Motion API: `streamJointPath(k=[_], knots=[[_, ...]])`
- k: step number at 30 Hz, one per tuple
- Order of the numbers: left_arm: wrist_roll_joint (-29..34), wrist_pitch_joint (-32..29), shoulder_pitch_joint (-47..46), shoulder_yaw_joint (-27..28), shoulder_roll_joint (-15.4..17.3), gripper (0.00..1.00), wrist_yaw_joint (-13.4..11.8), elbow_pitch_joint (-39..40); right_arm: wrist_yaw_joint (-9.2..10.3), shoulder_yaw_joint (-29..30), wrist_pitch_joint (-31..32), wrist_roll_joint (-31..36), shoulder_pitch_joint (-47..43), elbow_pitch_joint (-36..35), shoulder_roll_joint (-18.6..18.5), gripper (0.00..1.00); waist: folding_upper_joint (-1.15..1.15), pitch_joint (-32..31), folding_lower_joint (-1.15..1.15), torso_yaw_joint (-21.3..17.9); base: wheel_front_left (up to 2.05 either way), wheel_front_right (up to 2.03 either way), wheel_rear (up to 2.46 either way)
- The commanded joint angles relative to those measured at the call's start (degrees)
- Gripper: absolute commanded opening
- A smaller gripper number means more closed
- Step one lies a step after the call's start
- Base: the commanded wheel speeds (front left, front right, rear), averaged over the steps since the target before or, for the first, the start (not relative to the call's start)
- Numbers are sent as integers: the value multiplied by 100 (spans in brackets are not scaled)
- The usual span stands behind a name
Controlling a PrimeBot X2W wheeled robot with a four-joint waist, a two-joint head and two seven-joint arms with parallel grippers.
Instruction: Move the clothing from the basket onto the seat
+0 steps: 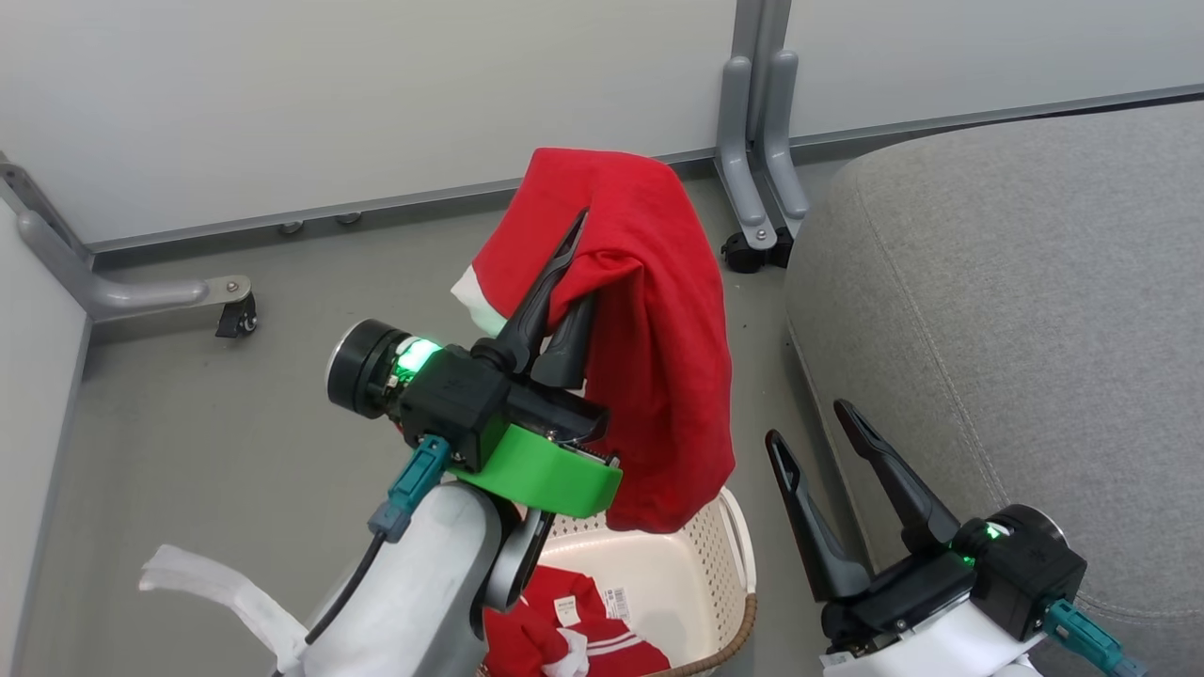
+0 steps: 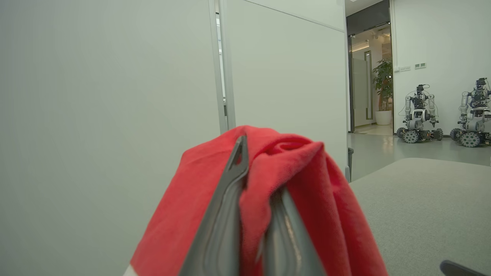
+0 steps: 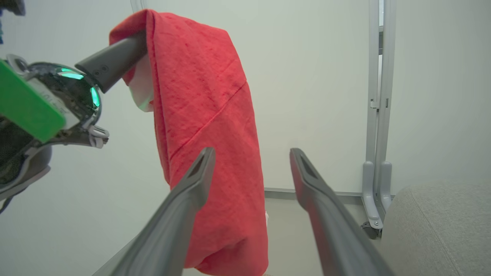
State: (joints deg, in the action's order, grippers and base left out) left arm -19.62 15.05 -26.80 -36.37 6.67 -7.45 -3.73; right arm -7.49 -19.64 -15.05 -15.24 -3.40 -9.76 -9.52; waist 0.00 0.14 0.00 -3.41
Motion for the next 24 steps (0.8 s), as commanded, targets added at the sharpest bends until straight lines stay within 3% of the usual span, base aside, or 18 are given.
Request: streamJointPath(k=[1, 14, 24], knots=[[32, 18, 63, 24, 2, 0, 23, -8, 0, -62, -20, -71, 22, -42, -15, 100, 0, -2, 0, 14, 0, 0, 0], [98, 18, 64, -122, -104, 0, 116, -154, 0, -749, -19, 103, 416, 140, -233, 100, 0, 26, 0, 71, 0, 0, 0], [96, 19, -60, -516, -267, 0, 242, -224, 1, -650, -19, 598, 789, 864, -31, 100, 0, 44, 0, 261, 0, 0, 0]])
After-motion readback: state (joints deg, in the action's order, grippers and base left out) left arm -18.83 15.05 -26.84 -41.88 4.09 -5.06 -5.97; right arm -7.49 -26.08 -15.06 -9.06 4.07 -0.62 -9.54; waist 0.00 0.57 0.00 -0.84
